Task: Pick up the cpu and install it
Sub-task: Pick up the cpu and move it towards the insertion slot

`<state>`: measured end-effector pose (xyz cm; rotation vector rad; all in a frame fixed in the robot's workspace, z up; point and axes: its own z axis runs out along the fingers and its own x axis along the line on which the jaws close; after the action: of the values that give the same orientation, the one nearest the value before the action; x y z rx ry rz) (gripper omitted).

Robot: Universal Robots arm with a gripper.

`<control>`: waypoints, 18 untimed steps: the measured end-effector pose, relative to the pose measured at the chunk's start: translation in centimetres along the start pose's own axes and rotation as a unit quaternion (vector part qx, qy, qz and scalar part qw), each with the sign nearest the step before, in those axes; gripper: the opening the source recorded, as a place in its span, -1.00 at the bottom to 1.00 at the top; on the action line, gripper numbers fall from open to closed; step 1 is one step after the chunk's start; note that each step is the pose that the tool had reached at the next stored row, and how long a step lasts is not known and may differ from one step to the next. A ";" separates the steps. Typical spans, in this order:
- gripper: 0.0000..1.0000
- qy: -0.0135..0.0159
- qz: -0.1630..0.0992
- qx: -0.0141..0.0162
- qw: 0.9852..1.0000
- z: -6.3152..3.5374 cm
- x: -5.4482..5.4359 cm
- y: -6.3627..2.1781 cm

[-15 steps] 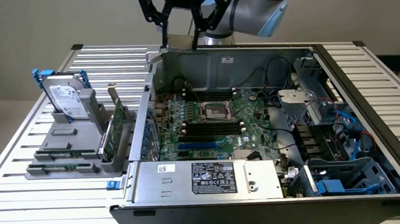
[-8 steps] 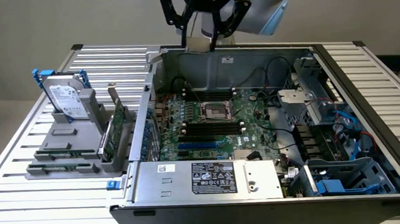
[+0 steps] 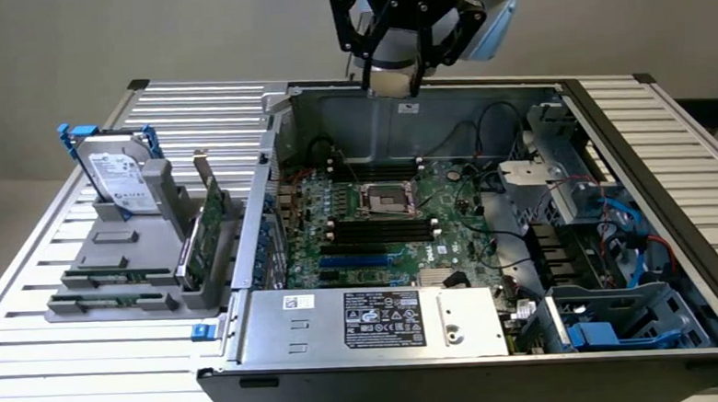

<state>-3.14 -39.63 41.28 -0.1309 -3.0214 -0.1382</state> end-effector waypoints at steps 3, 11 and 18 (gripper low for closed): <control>0.10 0.000 0.000 0.000 1.000 0.45 -1.3 0.63; 0.10 0.000 -0.005 0.001 1.000 2.04 -1.6 2.43; 0.10 0.000 -0.013 0.002 1.000 3.46 -1.6 3.94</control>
<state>-1.60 -35.51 38.00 -0.0906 -3.0246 -0.1357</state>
